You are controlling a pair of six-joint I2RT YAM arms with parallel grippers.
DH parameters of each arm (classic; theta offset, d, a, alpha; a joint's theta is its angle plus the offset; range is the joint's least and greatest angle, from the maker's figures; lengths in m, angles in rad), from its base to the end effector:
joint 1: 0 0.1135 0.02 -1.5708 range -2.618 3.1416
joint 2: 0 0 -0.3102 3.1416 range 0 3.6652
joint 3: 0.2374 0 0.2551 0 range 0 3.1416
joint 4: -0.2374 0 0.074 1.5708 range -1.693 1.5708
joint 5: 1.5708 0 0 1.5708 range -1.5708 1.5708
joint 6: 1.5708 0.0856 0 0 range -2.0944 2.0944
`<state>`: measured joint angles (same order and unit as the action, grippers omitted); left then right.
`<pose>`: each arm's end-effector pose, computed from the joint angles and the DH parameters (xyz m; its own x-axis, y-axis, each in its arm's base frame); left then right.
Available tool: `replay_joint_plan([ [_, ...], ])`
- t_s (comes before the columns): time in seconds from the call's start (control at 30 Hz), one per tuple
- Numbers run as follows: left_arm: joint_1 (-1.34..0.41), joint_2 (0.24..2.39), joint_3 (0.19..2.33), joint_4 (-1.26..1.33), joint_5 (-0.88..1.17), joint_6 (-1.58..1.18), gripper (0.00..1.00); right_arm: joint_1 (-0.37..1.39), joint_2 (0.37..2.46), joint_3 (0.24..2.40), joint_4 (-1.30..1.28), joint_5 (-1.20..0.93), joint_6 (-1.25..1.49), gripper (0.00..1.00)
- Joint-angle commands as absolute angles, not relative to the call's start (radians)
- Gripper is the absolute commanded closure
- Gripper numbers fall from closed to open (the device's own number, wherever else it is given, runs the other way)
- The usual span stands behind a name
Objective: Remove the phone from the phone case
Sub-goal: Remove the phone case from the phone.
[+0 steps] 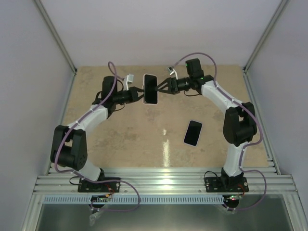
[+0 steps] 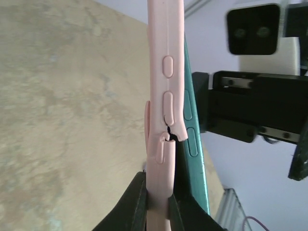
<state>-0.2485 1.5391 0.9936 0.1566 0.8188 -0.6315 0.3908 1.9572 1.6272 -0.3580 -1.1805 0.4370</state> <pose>0.3489 -0.1530 0.2960 -0.7825 -0.2175 -0.5834 0.4474 0.4553 -0.7698 0.4074 0.2535 0.3096 -0.8728 -0.1854 -0.4514 -0.4813 0.1745 0.8590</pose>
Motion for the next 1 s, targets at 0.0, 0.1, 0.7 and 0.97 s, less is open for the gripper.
replay_joint_plan([
  [0.0,-0.244,1.575,1.052,0.047,0.706,-0.553,1.0,0.391,1.936,1.622,-0.426,-0.97,0.389,0.1],
  [0.1,-0.244,1.591,1.057,0.033,0.677,-0.559,1.0,0.397,1.938,1.627,-0.465,-0.891,0.33,0.13],
  [0.7,-0.252,1.579,1.095,-0.159,0.462,-0.969,1.0,0.696,1.749,1.544,-0.316,-0.153,-0.044,0.21],
  [0.97,-0.209,1.589,1.072,-0.063,0.654,-1.129,1.0,0.807,1.753,1.527,-0.279,0.0,-0.18,0.35],
])
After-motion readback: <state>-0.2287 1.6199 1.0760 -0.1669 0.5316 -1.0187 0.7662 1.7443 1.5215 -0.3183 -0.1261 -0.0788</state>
